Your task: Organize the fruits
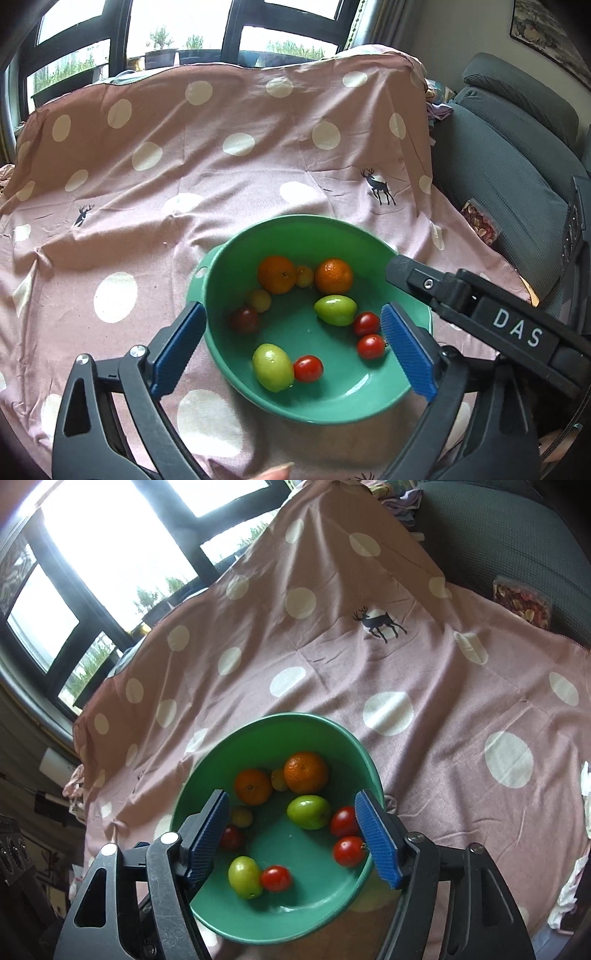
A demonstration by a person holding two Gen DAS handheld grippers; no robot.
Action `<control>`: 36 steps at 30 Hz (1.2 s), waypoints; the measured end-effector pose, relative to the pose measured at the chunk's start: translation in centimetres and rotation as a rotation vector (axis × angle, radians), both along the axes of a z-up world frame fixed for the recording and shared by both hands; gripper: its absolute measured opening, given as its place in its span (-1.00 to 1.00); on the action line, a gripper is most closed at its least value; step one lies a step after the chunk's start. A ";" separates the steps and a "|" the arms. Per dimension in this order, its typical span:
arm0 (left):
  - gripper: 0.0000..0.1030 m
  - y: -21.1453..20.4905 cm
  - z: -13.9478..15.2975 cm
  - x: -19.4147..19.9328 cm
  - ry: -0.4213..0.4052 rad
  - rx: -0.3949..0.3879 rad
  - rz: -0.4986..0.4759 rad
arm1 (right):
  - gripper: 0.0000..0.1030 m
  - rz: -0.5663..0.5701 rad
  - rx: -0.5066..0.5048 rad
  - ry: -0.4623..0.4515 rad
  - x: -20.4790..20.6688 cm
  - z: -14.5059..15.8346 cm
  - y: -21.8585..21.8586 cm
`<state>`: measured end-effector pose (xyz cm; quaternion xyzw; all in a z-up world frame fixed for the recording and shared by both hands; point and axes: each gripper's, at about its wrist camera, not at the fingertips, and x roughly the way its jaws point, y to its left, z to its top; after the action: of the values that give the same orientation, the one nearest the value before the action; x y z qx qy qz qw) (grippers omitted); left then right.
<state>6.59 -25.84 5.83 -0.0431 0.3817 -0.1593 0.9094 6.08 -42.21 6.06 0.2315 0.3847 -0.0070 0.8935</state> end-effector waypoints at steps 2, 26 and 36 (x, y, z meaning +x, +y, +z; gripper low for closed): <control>0.96 0.5 0.4 -0.3 -0.015 -0.003 0.012 | 0.53 0.008 0.005 -0.021 -0.2 0.4 0.1; 0.98 1.8 0.6 -0.5 0.007 -0.033 0.041 | 0.61 -0.007 -0.009 -0.016 -0.4 0.7 0.1; 0.98 2.1 0.5 -0.4 0.013 -0.033 0.041 | 0.61 -0.009 -0.014 -0.011 -0.4 0.6 0.0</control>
<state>6.17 -23.78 6.34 -0.0671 0.3838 -0.1466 0.9092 5.73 -42.26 6.64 0.2269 0.3786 -0.0123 0.8972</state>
